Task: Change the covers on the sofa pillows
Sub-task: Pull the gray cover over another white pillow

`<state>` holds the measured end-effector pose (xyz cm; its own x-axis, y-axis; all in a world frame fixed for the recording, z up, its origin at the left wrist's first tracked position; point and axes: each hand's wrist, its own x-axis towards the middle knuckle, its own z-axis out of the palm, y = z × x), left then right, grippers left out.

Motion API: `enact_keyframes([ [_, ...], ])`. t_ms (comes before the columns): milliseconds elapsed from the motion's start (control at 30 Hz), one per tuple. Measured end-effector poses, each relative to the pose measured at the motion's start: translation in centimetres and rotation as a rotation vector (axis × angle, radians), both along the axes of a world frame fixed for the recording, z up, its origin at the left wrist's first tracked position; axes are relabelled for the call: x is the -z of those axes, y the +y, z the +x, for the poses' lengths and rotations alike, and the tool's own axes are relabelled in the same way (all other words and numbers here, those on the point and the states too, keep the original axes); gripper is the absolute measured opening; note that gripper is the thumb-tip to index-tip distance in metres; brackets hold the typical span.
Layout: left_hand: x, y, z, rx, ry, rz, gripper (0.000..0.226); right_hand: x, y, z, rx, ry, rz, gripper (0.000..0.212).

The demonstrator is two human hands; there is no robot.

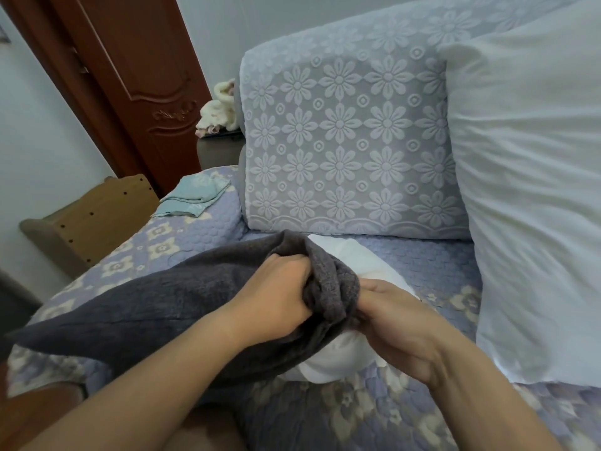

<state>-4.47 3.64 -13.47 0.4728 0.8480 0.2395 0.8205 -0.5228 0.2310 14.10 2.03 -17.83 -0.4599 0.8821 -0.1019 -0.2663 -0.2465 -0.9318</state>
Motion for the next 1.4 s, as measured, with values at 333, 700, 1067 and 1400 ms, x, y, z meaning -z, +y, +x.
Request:
enact_keyframes([
  [333,-0.1,0.2,-1.3,0.01,-0.289,-0.269,0.048,0.3,1.3,1.8,-0.07,0.144,-0.153,0.049],
  [700,-0.7,-0.1,-1.7,0.04,-0.251,-0.307,0.044,0.5,1.2,1.5,-0.253,0.286,-0.133,0.055],
  [1067,0.6,-1.9,-1.6,0.09,-0.41,-0.186,0.018,-0.8,1.1,1.6,-0.02,0.222,-0.071,0.026],
  [1400,0.9,-1.1,-0.8,-0.014,-0.398,-0.198,0.03,-0.6,1.2,0.6,0.031,0.009,-0.053,0.009],
])
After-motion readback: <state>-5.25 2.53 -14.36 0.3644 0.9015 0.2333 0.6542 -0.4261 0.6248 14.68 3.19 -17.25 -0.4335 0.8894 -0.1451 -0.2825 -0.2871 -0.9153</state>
